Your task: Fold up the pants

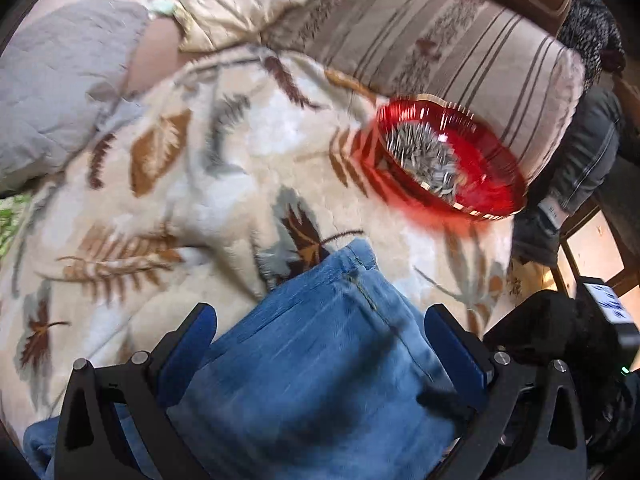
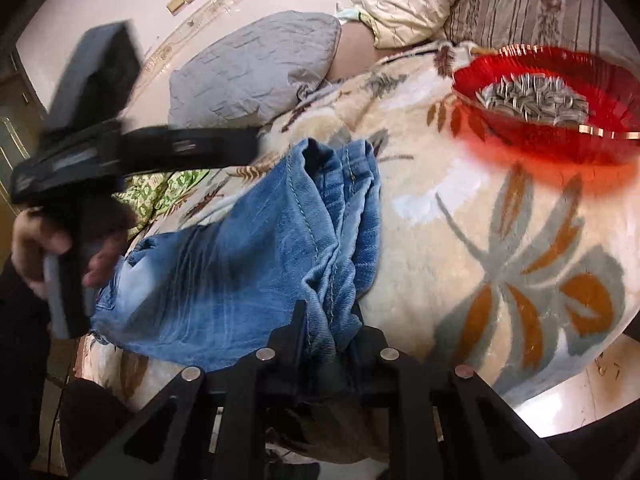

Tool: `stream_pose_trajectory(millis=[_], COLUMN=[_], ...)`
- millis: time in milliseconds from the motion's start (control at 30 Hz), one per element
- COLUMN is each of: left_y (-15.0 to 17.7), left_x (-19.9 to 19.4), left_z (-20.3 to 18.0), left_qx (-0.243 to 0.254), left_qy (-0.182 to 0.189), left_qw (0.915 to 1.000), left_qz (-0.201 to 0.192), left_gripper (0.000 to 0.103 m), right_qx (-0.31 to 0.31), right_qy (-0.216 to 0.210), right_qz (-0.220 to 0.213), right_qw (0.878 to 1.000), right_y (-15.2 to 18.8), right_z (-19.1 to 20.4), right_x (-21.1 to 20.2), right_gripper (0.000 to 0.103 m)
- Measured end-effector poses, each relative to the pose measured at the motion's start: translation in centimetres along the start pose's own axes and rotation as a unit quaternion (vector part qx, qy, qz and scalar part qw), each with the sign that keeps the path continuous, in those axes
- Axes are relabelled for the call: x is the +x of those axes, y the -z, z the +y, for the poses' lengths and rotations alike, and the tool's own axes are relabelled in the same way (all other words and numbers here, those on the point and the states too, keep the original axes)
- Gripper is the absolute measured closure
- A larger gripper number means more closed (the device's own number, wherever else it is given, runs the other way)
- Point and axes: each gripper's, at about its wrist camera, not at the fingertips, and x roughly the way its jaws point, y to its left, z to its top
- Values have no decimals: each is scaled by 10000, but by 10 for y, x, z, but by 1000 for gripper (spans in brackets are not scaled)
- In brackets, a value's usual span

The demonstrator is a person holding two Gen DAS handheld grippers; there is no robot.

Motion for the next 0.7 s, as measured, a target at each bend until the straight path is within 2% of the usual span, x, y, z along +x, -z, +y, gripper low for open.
stream_pose_trajectory(millis=[133,200,233,267,300,367,433,533,600,700], left_y=[-3,-5,-5,-6,-7,-11,-18,-38,-46,-41], left_x=[31,42,48,52,52,47,40,33,41,47], left_z=[6,9,9,9,7,5,4,1,-4,-7], left_qx=[-29,11,39,59,99,176,150,28,5,121], left_qy=[27,92,192,308,295,362,432,649,648,449], left_qw=[9995,9989,9983,9974,9975,9973,9978,9978,9977,9981], left_qz=[306,449,547,645,627,620,481,152,213,396], left_gripper=[1,14,36,44,47,65,72,74,74,65], right_qx=[-5,7,15,31,55,111,101,92,85,313], right_qy=[-49,-75,-83,-92,-99,-113,-38,110,295,329], right_qz=[10,27,33,43,47,16,-96,-390,-588,-286], right_qw=[10000,10000,10000,9999,9999,9999,9999,9991,9978,9986], right_y=[0,0,-1,-2,-3,-5,-9,-22,-30,-28], right_z=[-2,-3,-3,-3,-3,-4,-4,-9,-16,-31], right_x=[2,3,4,4,5,4,0,-14,-25,-14], right_gripper=[85,85,85,85,85,85,86,86,86,86])
